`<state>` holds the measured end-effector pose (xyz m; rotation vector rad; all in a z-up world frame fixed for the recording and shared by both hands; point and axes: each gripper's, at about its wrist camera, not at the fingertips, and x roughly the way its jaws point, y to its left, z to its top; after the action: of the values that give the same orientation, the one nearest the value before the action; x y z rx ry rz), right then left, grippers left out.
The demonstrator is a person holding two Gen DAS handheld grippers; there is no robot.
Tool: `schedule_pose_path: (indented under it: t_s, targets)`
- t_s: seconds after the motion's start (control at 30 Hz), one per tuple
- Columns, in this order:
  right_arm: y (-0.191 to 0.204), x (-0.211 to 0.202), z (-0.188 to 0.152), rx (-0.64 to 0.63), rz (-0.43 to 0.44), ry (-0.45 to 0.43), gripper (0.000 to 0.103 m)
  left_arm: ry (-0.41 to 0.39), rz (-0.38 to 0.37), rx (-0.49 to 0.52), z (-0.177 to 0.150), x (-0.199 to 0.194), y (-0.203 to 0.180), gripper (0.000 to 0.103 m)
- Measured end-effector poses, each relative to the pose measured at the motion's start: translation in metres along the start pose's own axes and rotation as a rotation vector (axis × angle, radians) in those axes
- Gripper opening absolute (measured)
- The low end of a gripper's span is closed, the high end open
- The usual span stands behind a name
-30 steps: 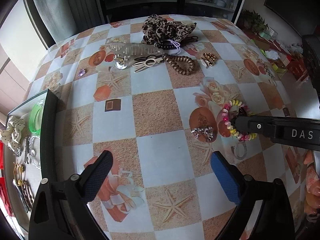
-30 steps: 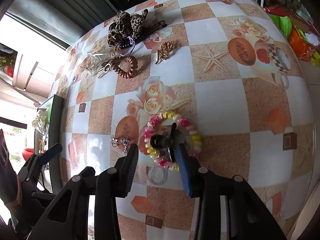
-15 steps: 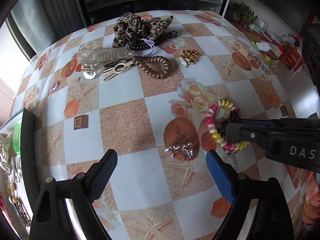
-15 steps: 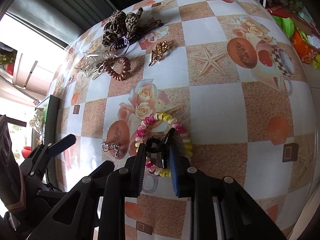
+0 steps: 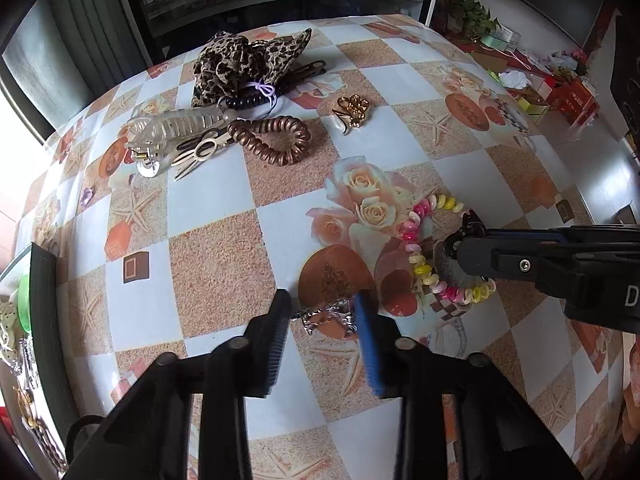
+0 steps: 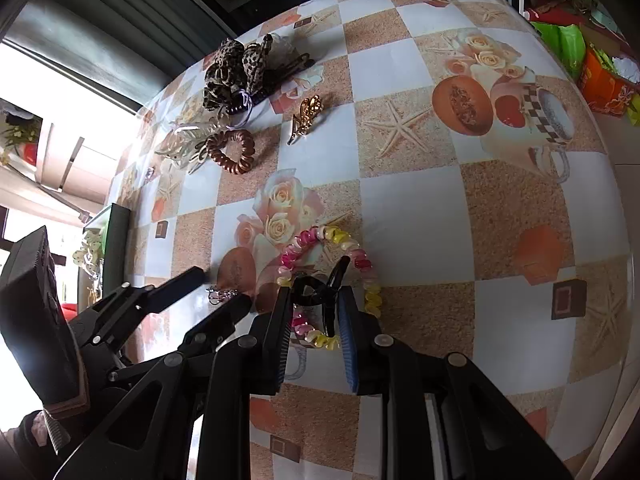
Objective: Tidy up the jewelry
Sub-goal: 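Grasp the silver charm with the left tool while the right grasps the black claw clip, then carry the silver charm with the left tool while the right carries the claw clip to the tray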
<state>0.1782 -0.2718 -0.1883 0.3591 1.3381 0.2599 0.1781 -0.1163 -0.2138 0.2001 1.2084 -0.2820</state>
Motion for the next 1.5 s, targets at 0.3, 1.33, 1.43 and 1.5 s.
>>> schedule_pose_path:
  t_s: [0.3,1.33,1.43,1.5]
  targets:
    - [0.007,-0.016,-0.006,0.002,0.023,-0.015,0.024,-0.012,-0.049,-0.050,-0.009,-0.013,0.008,0.036]
    - [0.075,-0.018,-0.068,-0.015,0.004,0.069,0.024,-0.086,-0.015,-0.248,-0.094,-0.120,0.093,0.036]
    - [0.094,-0.016,-0.069,-0.047,0.010,0.073,0.024,-0.102,0.002,-0.279,-0.103,-0.131,0.109,0.036]
    - [0.109,-0.013,-0.069,-0.074,0.016,0.076,0.024,-0.112,0.016,-0.301,-0.110,-0.138,0.121,0.036]
